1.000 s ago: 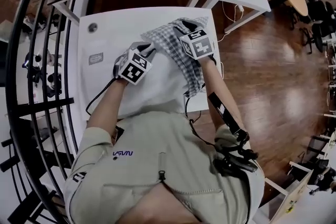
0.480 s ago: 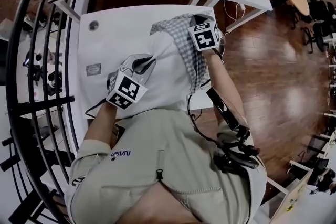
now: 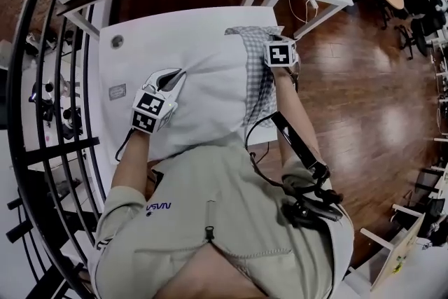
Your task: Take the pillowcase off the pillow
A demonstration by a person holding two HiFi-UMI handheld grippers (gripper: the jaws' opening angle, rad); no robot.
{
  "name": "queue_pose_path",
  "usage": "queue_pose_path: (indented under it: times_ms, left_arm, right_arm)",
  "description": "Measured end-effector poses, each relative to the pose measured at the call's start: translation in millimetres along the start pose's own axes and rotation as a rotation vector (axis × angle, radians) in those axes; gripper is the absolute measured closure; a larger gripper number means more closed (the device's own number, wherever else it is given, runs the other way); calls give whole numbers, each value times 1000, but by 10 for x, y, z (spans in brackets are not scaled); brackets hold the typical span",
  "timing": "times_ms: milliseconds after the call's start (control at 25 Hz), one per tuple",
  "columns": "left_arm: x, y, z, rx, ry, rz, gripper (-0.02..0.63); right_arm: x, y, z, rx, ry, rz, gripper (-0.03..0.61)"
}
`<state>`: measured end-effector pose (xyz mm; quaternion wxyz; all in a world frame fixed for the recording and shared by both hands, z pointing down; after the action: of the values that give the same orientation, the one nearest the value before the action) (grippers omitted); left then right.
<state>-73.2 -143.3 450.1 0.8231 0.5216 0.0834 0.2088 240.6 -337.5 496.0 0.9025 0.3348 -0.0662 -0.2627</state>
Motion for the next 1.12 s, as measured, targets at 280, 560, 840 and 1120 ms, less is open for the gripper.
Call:
queue_pose_path:
  times_ms: [280, 560, 840, 1120]
  left_arm:
    - [143, -336, -110, 51, -18, 118, 434]
    - [1111, -348, -397, -33, 220, 117, 347]
    - [1545, 403, -84, -236, 264, 370, 297]
    - [1269, 189, -93, -175, 219, 285, 597]
  right_arm:
    - [-268, -164, -626, 322, -95, -66, 469]
    - [-822, 745, -1461, 402, -177, 91, 469]
    - [-1400, 1673, -1468, 146, -212, 123, 414]
    - [-1608, 1783, -1231, 122, -151, 77, 524]
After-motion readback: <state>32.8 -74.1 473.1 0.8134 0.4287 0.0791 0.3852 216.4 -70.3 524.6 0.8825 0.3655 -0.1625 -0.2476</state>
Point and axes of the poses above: the fingertips, and each gripper's own axes: z forward along the fingers, x to its right, y out of its underside, the point moved 7 cm from there along -z, backward along the fingers, and after that the axes turned 13 degrees about -y, right-handed, at the moved point
